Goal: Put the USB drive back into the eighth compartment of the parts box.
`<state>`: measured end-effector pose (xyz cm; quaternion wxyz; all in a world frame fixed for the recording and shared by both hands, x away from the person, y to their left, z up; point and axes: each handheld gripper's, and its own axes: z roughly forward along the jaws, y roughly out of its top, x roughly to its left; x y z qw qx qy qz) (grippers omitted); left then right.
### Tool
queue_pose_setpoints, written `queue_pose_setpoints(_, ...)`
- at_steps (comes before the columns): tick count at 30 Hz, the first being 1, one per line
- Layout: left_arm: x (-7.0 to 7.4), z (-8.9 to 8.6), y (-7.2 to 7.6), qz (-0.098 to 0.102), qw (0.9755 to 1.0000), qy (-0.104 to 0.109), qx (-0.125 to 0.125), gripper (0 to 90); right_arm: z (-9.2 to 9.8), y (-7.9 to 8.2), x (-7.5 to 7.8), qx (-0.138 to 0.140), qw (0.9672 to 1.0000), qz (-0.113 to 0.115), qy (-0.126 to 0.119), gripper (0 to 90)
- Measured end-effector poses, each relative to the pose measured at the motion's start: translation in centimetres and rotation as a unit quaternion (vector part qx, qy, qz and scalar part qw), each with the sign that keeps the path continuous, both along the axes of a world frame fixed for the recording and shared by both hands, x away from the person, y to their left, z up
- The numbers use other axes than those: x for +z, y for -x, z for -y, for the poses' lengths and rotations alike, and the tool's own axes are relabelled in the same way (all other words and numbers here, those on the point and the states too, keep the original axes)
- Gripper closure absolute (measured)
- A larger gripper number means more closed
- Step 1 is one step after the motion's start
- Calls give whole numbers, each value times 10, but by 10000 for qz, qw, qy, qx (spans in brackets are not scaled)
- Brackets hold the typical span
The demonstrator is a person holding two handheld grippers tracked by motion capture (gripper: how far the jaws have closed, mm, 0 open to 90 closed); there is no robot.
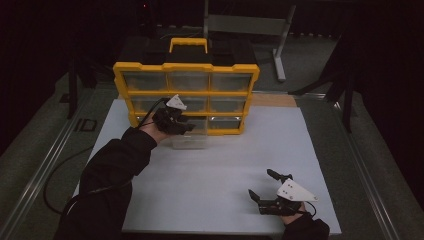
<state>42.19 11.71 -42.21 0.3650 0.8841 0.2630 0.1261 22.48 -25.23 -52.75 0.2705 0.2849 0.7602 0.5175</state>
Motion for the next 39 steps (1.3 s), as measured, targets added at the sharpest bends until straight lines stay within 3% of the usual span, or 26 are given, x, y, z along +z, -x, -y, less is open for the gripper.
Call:
queue_pose_setpoints(9, 6, -2, 6, -77, 10000, -7, -23, 284, 0, 0, 0, -4, 10000, 4, -7, 91)
queue_pose_setpoints(15, 6, -6, 11, -191, 9997, 129, -127, 170, 0, 0, 0, -9, 10000, 8, -5, 92)
queue_pose_setpoints(16, 6, -8, 13, -240, 9993, 214, -210, 96, 0, 0, 0, -12, 10000, 13, -10, 92)
queue_pose_setpoints(19, 5, -11, 15, -330, 9985, 288, -326, 13, 0, 0, 0, -16, 10000, 5, 2, 92)
queue_pose_setpoints(39, 8, -38, 33, -160, 9987, 446, -199, 5, 0, 0, 1, -3, 10000, 19, -12, 92)
